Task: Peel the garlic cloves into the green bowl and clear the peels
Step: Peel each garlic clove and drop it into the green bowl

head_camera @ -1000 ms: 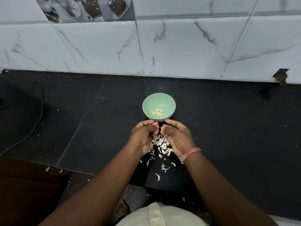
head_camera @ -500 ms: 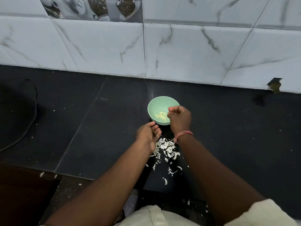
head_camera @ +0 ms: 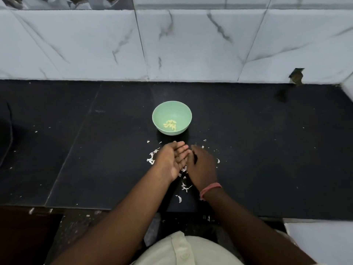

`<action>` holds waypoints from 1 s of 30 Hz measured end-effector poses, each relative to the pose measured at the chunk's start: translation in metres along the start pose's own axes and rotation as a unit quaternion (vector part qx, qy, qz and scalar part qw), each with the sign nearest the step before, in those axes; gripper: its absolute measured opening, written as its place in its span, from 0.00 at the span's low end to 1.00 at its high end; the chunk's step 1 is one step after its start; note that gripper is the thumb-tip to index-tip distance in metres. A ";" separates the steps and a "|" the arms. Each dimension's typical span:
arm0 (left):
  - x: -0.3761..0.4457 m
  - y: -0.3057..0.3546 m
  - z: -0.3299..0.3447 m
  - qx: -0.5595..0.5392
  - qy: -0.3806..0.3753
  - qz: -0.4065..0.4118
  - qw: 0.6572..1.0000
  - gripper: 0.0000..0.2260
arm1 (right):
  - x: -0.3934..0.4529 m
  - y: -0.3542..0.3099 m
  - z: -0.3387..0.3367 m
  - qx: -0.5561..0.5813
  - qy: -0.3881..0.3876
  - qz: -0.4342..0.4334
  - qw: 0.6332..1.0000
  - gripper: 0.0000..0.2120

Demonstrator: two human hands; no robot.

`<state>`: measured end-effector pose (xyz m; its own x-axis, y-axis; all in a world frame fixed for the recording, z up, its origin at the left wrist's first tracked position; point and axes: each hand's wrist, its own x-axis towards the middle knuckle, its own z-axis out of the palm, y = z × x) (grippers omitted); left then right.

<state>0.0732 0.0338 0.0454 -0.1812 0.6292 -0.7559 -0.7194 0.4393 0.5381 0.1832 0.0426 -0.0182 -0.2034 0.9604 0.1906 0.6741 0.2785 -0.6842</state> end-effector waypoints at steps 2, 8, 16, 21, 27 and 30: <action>0.001 -0.004 0.001 -0.002 0.007 0.009 1.000 0.12 | 0.005 0.018 -0.014 -0.033 0.043 0.045 0.997 0.12; -0.002 -0.019 0.002 0.005 0.027 -0.012 1.000 0.11 | 0.036 0.043 -0.039 -0.068 -0.035 0.068 0.995 0.06; 0.001 -0.023 -0.002 0.011 0.045 -0.001 0.999 0.10 | 0.056 0.034 -0.025 -0.159 -0.162 -0.007 0.974 0.07; 0.005 -0.028 -0.007 0.035 0.046 0.019 0.998 0.09 | 0.044 0.032 -0.031 -0.001 -0.071 0.077 0.995 0.08; 0.006 -0.036 -0.004 0.140 -0.017 0.096 0.985 0.05 | 0.025 0.006 -0.041 0.398 -0.107 0.254 0.875 0.04; 0.004 -0.040 -0.005 0.167 -0.013 0.146 0.975 0.06 | 0.022 0.004 -0.041 0.399 -0.097 0.251 0.877 0.05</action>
<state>0.0980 0.0160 0.0191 -0.3246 0.7729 -0.5453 -0.3799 0.4214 0.8235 0.2104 0.0656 0.0118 -0.1917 0.9183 -0.3464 0.0182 -0.3495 -0.9367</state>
